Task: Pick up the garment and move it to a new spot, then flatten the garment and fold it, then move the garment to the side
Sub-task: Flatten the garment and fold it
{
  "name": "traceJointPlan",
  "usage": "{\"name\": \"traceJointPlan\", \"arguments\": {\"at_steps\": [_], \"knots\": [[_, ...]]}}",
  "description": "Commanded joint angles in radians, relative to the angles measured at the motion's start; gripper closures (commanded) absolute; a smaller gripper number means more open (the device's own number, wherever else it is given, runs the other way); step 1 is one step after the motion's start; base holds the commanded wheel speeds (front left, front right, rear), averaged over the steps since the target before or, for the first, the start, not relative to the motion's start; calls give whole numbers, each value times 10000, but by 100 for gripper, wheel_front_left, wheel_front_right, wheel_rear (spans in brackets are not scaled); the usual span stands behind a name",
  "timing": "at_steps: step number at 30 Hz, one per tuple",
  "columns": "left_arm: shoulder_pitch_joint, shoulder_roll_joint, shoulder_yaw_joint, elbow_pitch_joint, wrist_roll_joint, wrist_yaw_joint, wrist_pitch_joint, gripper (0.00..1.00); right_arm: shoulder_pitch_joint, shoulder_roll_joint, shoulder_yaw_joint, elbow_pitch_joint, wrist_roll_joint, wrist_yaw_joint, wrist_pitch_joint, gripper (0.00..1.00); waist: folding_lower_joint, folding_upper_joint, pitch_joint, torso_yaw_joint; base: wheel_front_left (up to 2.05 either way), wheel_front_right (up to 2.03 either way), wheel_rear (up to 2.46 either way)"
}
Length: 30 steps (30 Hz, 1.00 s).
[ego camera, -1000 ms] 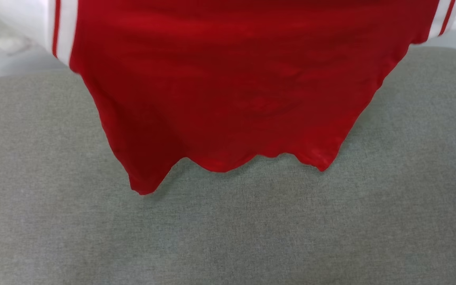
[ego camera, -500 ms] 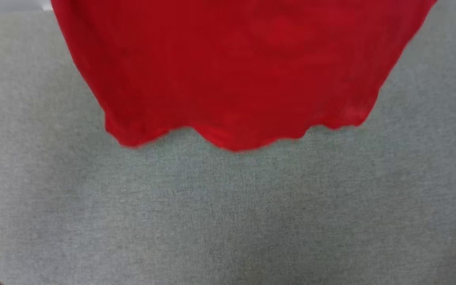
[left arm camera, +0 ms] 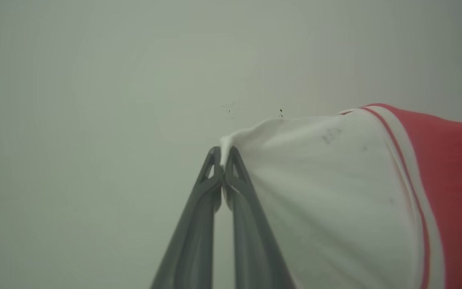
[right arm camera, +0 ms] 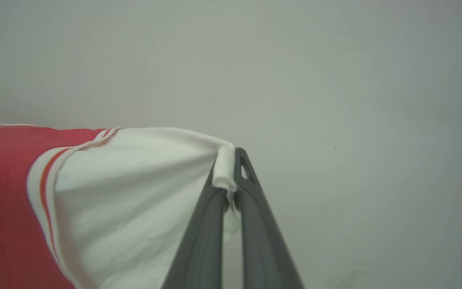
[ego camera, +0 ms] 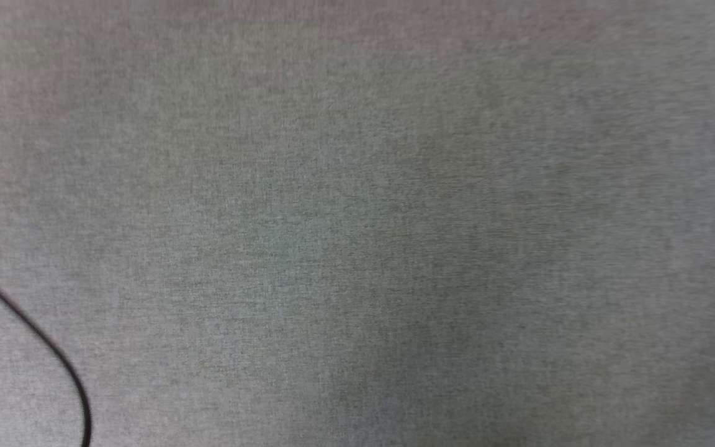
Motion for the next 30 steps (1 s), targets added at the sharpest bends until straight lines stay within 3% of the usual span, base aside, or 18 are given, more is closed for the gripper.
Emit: {"name": "traceJointPlan", "arguments": {"at_steps": [1,8,14,21,30], "knots": [[-268,-63,-54,233,58,4,-137,100,-320,-42,2,177,-75,-7,-140,100,-3,0,311,154,0,0,0],[-1045,-707,-626,2232,264,-62,-1037,100,-943,92,602,1546,-50,-7,-1186,100,-3,0,785,248,0,0,0],[-66,-1097,-1087,2971,319,-133,-1389,100,-89,1,1196,2456,364,-7,-1765,100,-3,0,738,274,0,0,0],[2339,-1273,-1377,2515,314,-208,-1435,100,1861,-170,2096,2785,1100,-7,-2308,100,-3,0,32,233,0,0,0],[6831,-840,-1164,1291,88,5,-1429,100,5170,-354,2529,2589,1540,-7,-2305,100,-3,0,-1514,36,0,0,0]]}}
